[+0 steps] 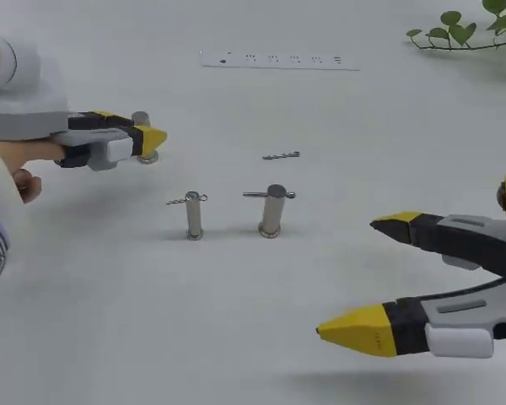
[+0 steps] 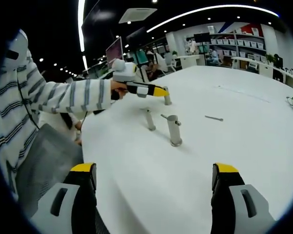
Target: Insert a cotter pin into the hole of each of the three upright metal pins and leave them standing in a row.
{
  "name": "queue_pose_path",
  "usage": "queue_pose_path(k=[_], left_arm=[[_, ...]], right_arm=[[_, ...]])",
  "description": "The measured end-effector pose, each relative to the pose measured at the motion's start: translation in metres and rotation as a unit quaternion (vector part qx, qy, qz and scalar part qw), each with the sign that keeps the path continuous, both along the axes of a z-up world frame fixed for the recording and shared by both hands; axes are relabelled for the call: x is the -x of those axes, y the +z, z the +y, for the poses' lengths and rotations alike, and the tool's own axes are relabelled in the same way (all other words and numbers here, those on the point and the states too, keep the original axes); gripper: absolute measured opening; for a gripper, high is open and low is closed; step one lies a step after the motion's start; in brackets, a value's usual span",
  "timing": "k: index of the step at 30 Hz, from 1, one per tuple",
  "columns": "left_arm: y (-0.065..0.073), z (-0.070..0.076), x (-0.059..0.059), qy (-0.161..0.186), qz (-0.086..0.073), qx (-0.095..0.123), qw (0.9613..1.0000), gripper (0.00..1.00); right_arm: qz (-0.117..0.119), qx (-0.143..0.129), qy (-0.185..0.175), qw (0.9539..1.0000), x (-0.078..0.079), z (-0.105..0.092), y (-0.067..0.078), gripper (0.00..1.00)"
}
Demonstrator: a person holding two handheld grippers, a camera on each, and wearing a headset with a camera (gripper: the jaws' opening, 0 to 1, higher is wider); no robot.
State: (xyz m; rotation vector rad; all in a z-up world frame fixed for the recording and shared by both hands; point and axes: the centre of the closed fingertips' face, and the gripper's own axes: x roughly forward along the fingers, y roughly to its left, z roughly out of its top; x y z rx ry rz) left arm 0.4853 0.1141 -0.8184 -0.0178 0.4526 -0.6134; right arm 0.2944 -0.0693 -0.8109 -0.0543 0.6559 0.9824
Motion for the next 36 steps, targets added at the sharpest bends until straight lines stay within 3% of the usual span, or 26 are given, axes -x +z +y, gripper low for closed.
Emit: queue_pose_path(k=[5,11,15,17,24,26,27,31,36], left_arm=[[-0.005,0.002,-0.001,0.016,0.003,-0.011,0.9998,0.21],[-0.006,0.003,-0.005,0.018,-0.009,-0.028,0.9994,0.12],[-0.004,0.003,-0.005,0.017,-0.011,-0.029,0.9994,0.12],[-0.004,0.003,-0.004,0.013,-0.022,-0.047,0.9986,0.11],[-0.004,0.004,-0.004,0.022,-0.023,-0.047,0.9984,0.11],[-0.003,0.005,-0.003,0.026,-0.027,-0.062,0.9973,0.11],[-0.004,0.006,-0.003,0.032,-0.02,-0.057,0.9976,0.11],[-0.002,0.006,0.008,0.019,-0.016,-0.064,0.9977,0.11],[0.012,0.009,0.03,-0.004,-0.022,-0.041,0.9989,0.11]], right_arm=[[0.0,-0.001,-0.001,1.0,0.0,-0.002,0.0,1.0],[0.0,-0.012,-0.013,0.9998,0.003,-0.002,0.002,1.0],[0.003,-0.009,-0.013,0.9999,0.005,-0.004,0.001,1.0],[0.002,-0.007,-0.014,0.9999,0.005,-0.005,0.001,1.0],[0.001,0.0,-0.015,0.9999,0.005,-0.007,0.0,1.0],[0.002,-0.002,-0.016,0.9999,0.005,-0.007,0.001,1.0],[0.002,-0.001,-0.016,0.9999,0.006,-0.007,0.001,1.0],[-0.003,0.003,-0.018,0.9998,0.004,-0.01,0.004,0.99],[-0.009,0.004,-0.025,0.9996,0.001,-0.013,0.008,0.99]])
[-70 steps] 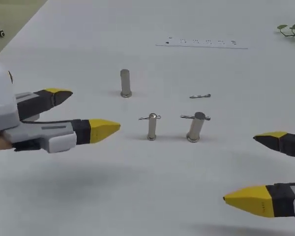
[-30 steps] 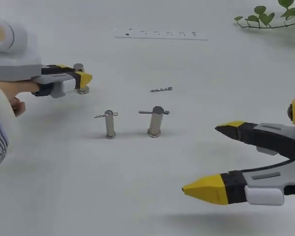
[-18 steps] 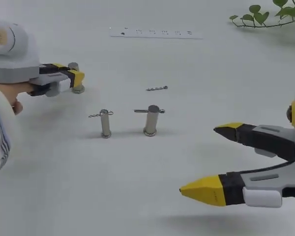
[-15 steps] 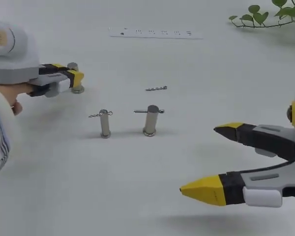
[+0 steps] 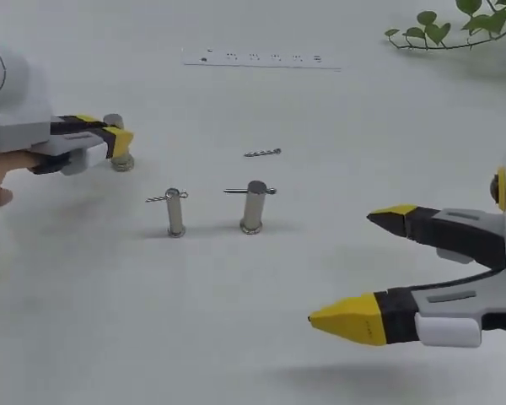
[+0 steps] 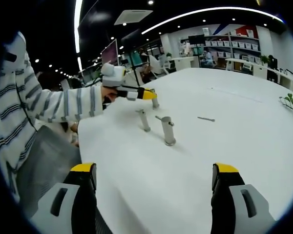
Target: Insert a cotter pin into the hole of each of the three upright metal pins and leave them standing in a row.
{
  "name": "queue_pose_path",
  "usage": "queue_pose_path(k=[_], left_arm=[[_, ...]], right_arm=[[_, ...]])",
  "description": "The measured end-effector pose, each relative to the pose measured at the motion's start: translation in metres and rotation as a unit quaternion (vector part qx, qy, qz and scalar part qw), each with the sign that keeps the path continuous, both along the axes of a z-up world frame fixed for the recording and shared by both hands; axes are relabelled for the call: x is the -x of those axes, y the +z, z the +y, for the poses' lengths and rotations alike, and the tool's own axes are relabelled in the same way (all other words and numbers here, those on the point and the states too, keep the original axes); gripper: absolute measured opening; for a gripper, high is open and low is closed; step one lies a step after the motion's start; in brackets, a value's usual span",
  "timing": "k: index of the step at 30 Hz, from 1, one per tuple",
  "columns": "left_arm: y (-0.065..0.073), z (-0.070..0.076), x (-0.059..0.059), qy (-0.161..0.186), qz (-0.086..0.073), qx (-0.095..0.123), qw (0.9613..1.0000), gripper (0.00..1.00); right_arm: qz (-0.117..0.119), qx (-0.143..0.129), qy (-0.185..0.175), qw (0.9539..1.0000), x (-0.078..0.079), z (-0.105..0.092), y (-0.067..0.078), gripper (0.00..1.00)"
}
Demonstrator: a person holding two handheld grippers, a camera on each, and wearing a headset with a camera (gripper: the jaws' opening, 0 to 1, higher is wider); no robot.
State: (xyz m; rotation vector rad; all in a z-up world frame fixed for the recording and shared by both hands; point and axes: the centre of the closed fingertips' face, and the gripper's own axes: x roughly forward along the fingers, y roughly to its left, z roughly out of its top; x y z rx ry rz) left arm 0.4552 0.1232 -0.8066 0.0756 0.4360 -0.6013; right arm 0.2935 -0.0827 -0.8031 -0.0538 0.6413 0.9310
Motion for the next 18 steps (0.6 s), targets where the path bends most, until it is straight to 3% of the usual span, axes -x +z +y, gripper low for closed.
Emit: queue_pose_path(k=[3,4,5,8,11,13,18], left_arm=[[0.009,-0.002,0.019,-0.048,-0.017,-0.004,0.9987,0.11],[0.016,-0.005,0.028,-0.058,-0.018,0.02,0.9979,0.11],[0.018,-0.006,0.032,-0.063,-0.018,0.026,0.9975,0.11],[0.026,-0.009,0.051,-0.094,-0.027,0.006,0.9952,0.11],[0.031,-0.011,0.065,-0.105,-0.017,0.005,0.9943,0.11],[0.031,-0.014,0.072,-0.108,-0.002,0.011,0.9941,0.11],[0.027,-0.018,0.092,-0.116,0.003,-0.016,0.9931,0.11]], right_arm=[[0.0,0.0,-0.001,1.0,0.0,0.0,0.0,0.99],[0.002,0.001,-0.001,1.0,0.001,0.0,0.0,0.99],[0.004,0.002,-0.003,1.0,0.0,-0.001,-0.002,0.99],[0.003,0.0,-0.007,1.0,-0.001,0.0,-0.003,0.99],[0.002,0.0,-0.007,1.0,-0.002,0.001,-0.003,0.99],[0.002,0.002,-0.005,1.0,-0.002,0.0,-0.004,0.99],[-0.003,0.003,-0.008,1.0,-0.004,-0.001,-0.002,0.99]])
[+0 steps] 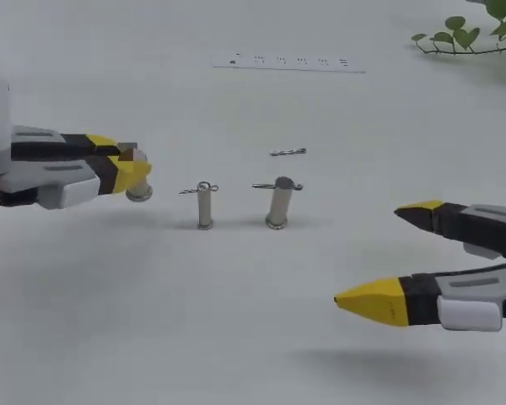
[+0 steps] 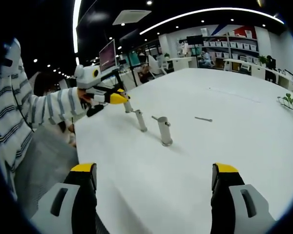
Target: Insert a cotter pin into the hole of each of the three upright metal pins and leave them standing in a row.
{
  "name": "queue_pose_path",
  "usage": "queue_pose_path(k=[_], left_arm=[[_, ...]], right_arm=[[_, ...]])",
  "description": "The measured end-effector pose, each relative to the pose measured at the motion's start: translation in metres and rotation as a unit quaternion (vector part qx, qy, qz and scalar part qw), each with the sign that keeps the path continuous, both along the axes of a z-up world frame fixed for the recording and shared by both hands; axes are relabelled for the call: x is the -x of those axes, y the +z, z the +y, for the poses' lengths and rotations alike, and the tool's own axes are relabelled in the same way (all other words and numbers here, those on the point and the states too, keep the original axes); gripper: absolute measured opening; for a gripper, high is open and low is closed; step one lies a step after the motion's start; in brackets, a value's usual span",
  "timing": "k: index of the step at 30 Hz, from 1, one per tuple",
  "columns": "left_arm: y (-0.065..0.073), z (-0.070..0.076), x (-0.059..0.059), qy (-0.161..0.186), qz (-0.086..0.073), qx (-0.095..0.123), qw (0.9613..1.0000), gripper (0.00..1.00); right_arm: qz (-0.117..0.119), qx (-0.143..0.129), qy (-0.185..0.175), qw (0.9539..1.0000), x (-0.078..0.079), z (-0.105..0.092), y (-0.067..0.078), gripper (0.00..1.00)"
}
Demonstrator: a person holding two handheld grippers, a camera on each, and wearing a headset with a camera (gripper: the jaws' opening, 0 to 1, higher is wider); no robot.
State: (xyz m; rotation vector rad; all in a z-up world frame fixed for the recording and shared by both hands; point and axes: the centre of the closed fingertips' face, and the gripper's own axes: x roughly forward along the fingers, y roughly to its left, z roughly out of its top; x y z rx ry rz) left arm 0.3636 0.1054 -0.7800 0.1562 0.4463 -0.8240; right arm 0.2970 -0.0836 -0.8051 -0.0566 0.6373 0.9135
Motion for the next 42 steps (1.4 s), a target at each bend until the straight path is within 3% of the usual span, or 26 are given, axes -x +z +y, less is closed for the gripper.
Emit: queue_pose_path(k=[6,10,13,18,20,23,28,35,37,42], left_arm=[[-0.007,-0.003,0.023,0.004,0.01,-0.006,0.9999,0.11],[-0.011,-0.005,0.04,0.016,0.036,-0.009,0.9992,0.11],[-0.013,-0.007,0.05,0.015,0.03,-0.015,0.9993,0.11],[-0.02,-0.005,0.054,0.03,0.035,-0.009,0.9989,0.11],[-0.025,-0.004,0.056,0.031,0.048,-0.003,0.9983,0.11],[-0.03,-0.004,0.057,0.023,0.04,-0.02,0.9987,0.11],[-0.033,-0.007,0.058,0.028,0.034,-0.009,0.999,0.11],[-0.035,-0.016,0.059,0.027,0.029,-0.001,0.9992,0.11],[-0.036,-0.019,0.061,0.014,0.015,-0.015,0.9997,0.11],[-0.039,-0.023,0.066,0.0,0.016,-0.02,0.9997,0.11]], right_arm=[[-0.002,0.0,-0.005,1.0,0.002,-0.001,-0.001,0.99],[-0.001,0.0,-0.007,1.0,0.003,-0.002,-0.002,0.99],[-0.001,-0.003,-0.009,1.0,0.004,-0.003,-0.001,0.99],[0.0,-0.005,-0.007,1.0,0.004,-0.001,-0.002,0.99],[-0.001,-0.026,-0.01,0.9996,0.003,0.003,0.004,0.99],[-0.004,-0.033,-0.013,0.9994,0.001,0.004,0.007,0.99],[-0.004,-0.049,-0.019,0.9986,0.0,0.004,0.012,0.98],[-0.003,-0.044,-0.023,0.9987,0.002,0.001,0.01,0.98],[-0.003,-0.047,-0.025,0.9986,0.002,0.001,0.011,0.98],[-0.002,-0.039,-0.025,0.9989,0.003,-0.002,0.009,0.98]])
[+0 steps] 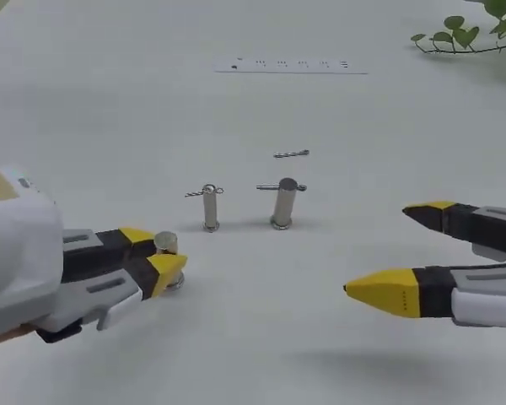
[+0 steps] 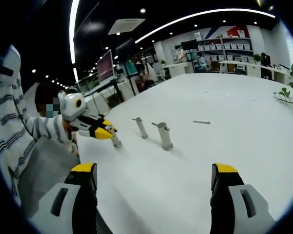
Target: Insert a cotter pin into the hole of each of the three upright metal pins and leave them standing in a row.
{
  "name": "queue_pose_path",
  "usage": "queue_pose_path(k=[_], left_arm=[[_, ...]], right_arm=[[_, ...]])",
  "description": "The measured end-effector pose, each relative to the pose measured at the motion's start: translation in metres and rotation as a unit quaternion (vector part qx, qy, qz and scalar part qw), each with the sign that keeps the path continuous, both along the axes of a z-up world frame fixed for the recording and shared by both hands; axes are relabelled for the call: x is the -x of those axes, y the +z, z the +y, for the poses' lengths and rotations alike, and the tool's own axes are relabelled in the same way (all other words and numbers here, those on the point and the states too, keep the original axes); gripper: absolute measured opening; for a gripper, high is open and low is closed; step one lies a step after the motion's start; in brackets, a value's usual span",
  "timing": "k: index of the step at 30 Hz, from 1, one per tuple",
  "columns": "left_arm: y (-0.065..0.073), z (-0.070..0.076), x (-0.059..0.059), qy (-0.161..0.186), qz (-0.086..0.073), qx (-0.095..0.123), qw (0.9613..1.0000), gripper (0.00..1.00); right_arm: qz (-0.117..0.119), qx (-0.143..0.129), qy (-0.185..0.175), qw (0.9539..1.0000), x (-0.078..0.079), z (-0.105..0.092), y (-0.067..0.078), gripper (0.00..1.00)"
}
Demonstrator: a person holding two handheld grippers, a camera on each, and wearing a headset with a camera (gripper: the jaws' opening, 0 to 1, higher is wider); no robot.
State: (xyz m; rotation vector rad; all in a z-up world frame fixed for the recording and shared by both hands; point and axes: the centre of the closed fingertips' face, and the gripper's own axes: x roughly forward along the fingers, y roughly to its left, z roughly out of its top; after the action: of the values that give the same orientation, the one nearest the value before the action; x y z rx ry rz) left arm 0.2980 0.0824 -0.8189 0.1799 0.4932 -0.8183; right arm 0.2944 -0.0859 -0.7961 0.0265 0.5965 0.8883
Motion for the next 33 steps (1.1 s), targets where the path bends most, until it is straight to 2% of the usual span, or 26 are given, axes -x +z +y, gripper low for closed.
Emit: queue_pose_path(k=[4,8,10,12,16,20,25,27,28,33], left_arm=[[-0.0002,0.0005,-0.0003,-0.001,0.001,0.003,1.0,0.11],[-0.0063,0.0026,-0.0003,-0.005,-0.004,-0.011,0.9999,0.11],[-0.008,0.0045,0.0003,0.004,0.004,-0.005,1.0,0.11],[-0.0071,0.0056,0.0021,0.002,-0.005,-0.011,0.9999,0.11],[-0.0074,0.0054,0.0018,0.016,0.002,0.009,0.9998,0.11],[-0.0078,0.0057,0.0032,0.017,0.001,0.015,0.9997,0.11],[-0.0076,0.0054,0.003,0.013,-0.002,0.01,0.9999,0.11],[-0.0076,0.0053,0.0029,0.016,0.001,0.016,0.9997,0.11],[-0.0075,0.0054,0.0028,0.023,0.011,0.028,0.9993,0.12],[-0.0043,0.0061,0.0038,0.013,0.006,0.032,0.9994,0.12]], right_arm=[[0.0,0.0,-0.002,1.0,-0.0008,-0.0009,0.0005,0.98],[0.001,-0.001,-0.003,1.0,-0.0016,-0.0005,0.0007,0.98],[0.002,-0.001,-0.003,1.0,-0.0016,-0.0002,0.0001,0.98],[0.002,0.001,-0.003,1.0,-0.0014,-0.0004,-0.0005,0.98],[0.006,-0.003,-0.007,1.0,-0.0007,0.0003,-0.0017,0.98],[0.01,-0.002,-0.004,0.9999,0.0017,0.0021,-0.0047,0.98],[0.013,0.001,0.0,0.9999,0.0036,0.0041,-0.0078,0.98],[0.013,0.0,0.0,0.9999,0.0037,0.0051,-0.0075,0.98],[0.012,0.0,0.0,0.9999,0.0036,0.0055,-0.0075,0.98],[0.013,0.003,0.0,0.9999,0.0029,0.0041,-0.0074,0.98]])
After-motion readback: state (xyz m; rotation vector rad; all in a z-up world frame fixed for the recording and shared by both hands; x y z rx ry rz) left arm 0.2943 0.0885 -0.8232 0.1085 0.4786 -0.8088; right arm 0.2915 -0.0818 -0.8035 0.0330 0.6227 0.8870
